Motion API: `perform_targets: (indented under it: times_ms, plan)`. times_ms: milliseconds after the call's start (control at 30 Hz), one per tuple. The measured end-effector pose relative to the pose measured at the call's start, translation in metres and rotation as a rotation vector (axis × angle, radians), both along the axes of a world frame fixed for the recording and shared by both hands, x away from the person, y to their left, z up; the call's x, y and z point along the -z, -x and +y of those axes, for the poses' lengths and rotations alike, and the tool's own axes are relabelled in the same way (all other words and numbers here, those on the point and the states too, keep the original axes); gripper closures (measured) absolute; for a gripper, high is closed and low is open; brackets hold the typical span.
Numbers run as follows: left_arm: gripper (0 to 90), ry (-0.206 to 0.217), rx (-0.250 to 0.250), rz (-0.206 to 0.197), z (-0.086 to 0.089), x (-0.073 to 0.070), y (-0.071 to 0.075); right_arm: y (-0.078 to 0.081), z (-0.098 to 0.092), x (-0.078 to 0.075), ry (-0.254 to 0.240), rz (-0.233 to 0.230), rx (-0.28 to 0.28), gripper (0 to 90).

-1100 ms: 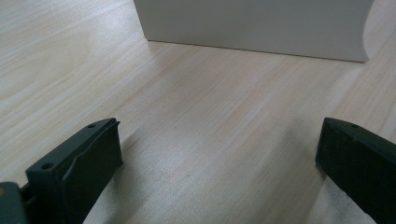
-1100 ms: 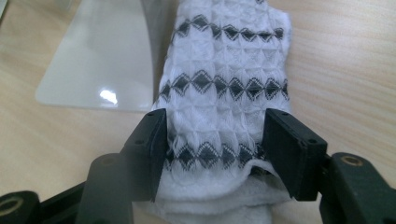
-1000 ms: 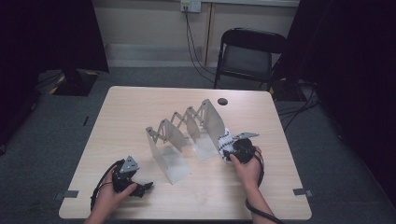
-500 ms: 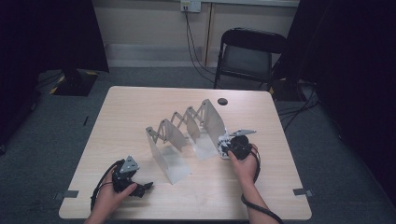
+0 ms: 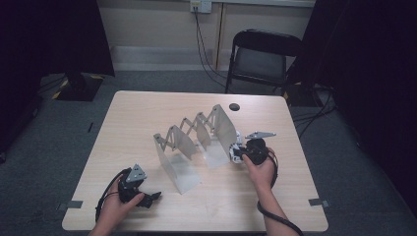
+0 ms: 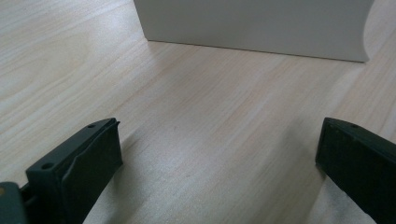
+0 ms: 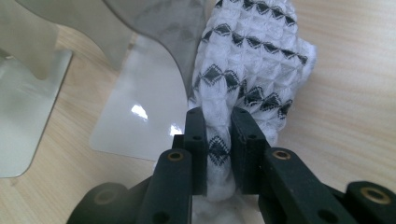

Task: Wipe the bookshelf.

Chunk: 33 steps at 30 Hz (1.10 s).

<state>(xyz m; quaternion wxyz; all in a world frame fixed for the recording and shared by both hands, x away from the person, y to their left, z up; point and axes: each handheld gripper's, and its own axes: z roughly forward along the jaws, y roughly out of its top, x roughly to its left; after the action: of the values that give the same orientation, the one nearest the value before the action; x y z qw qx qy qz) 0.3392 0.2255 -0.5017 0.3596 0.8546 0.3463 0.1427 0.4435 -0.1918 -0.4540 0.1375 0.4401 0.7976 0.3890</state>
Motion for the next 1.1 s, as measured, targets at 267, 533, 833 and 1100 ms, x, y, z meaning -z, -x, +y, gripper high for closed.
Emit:
perform_targets:
  times_ms: [267, 533, 833, 1100]
  plan:
    - [0.0, 0.003, -0.003, 0.002, 0.000, 0.000, 0.000, -0.002, -0.002, -0.017, -0.011, -0.036, -0.026, 77.9]
    - [0.0, 0.000, -0.002, 0.001, 0.000, 0.000, 0.000, -0.007, -0.006, -0.039, -0.049, -0.073, -0.039, 77.9]
    - [0.0, 0.003, -0.003, 0.002, 0.000, 0.000, 0.000, -0.011, -0.006, -0.066, -0.047, -0.126, -0.072, 77.8]
    - [0.0, 0.000, -0.002, 0.001, 0.000, 0.000, 0.000, -0.007, -0.007, -0.082, -0.047, -0.163, -0.077, 77.8]
